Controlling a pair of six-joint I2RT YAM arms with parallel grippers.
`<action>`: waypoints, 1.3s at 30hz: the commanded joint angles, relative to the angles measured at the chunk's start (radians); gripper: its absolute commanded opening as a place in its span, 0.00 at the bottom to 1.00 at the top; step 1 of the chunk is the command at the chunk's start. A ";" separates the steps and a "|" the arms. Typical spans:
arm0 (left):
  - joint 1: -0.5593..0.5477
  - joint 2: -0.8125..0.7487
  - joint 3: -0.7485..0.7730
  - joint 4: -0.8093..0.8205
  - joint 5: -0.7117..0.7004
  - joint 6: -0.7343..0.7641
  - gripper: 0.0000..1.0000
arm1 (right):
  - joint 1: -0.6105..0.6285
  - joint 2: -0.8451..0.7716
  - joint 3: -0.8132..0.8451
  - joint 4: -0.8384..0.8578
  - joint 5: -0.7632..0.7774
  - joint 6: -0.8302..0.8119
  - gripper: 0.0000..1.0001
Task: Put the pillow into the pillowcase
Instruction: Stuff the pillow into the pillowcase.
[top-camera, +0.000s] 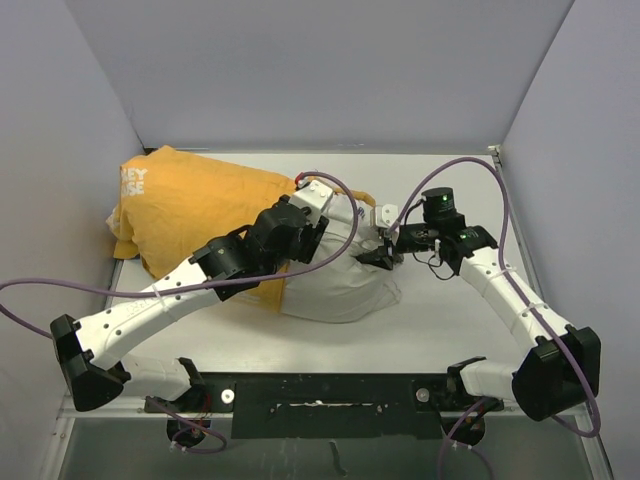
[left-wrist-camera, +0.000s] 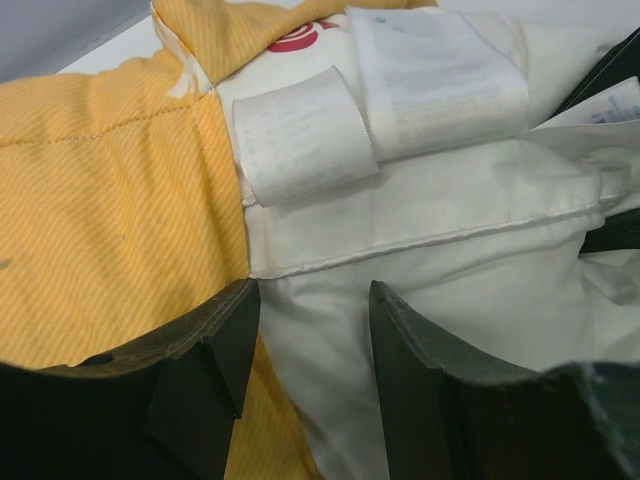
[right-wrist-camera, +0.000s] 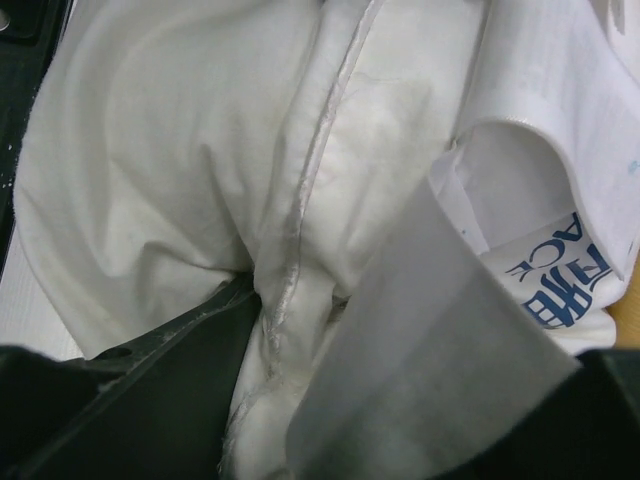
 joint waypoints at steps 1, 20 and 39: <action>0.001 -0.084 -0.010 -0.053 -0.092 0.002 0.47 | 0.002 0.003 0.011 -0.129 0.061 -0.048 0.45; 0.026 -0.197 0.034 -0.033 -0.060 -0.047 0.44 | 0.005 0.044 0.107 -0.290 0.075 -0.145 0.49; 0.191 -0.014 0.073 -0.020 0.184 -0.052 0.57 | 0.005 0.021 0.209 -0.451 0.110 -0.216 0.58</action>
